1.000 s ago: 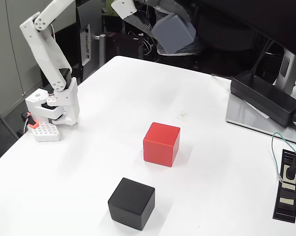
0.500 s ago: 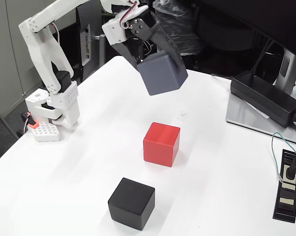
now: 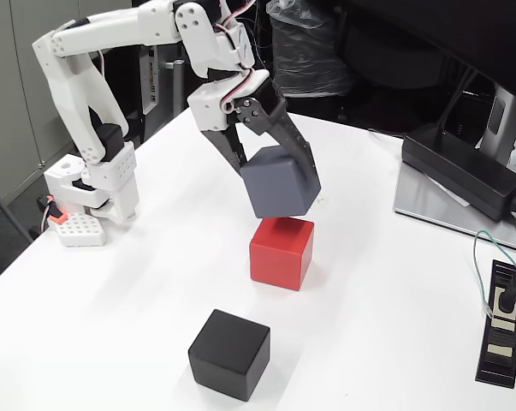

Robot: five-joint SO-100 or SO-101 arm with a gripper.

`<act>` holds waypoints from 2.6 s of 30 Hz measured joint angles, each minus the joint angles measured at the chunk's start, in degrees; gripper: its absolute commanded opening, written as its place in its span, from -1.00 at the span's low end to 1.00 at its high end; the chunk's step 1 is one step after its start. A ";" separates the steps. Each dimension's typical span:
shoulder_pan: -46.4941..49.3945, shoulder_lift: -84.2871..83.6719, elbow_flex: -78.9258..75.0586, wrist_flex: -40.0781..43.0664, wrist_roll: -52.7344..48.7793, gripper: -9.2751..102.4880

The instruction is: Stack the three blocks in an ordered color.

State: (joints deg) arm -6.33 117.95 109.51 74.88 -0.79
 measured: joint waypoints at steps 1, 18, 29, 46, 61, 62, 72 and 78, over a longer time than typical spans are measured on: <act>0.00 0.00 0.35 -0.26 0.00 -0.82; 7.73 -3.25 2.29 -4.57 -0.62 -0.82; 8.35 -4.13 2.29 -4.57 -5.36 -0.82; 8.35 -4.13 2.29 -4.57 -5.54 -0.80; 5.10 -4.04 2.11 -0.53 -8.96 -0.82; 5.10 -4.04 2.11 -0.53 -8.96 -0.81; 5.10 -4.04 2.11 -0.53 -8.96 -0.66; 5.10 -4.04 2.11 -0.53 -8.96 -0.31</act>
State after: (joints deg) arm -1.23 113.91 111.62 74.36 -9.76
